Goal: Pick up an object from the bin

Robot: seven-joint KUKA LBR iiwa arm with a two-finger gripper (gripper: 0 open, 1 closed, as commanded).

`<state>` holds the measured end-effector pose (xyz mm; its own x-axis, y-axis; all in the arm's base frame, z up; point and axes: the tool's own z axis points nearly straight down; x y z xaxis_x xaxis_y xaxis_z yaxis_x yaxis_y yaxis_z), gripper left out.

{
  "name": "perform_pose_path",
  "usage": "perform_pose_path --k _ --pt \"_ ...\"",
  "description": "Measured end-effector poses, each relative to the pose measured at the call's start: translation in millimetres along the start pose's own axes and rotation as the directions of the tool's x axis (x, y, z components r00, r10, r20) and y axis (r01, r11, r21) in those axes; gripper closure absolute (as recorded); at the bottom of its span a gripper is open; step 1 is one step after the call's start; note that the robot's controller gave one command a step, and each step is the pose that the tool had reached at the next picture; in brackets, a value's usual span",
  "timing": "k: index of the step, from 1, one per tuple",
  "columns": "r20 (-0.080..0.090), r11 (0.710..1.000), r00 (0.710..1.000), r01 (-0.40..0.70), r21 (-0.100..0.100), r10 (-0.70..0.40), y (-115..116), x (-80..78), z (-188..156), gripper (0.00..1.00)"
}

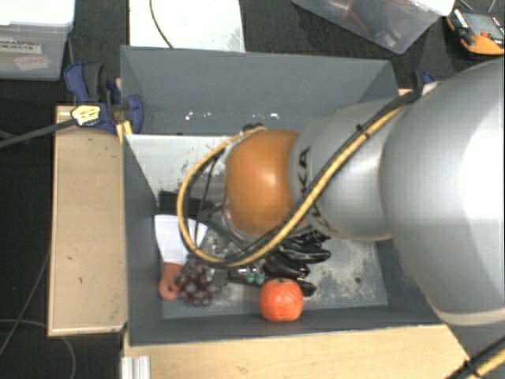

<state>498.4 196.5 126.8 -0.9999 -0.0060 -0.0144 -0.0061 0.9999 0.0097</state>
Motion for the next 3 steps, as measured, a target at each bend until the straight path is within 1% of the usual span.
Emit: perform_pose_path --k 1,2,3 --pt "0.0 1.0 1.0 -0.019 0.001 0.019 3 -7.7 22 1.0" --pt "0.004 1.0 1.0 0.006 -0.002 -0.006 7 -2.6 -42 1.0" --pt "0.006 1.0 1.0 0.012 0.0 -0.012 -17 -19.1 -124 1.0"
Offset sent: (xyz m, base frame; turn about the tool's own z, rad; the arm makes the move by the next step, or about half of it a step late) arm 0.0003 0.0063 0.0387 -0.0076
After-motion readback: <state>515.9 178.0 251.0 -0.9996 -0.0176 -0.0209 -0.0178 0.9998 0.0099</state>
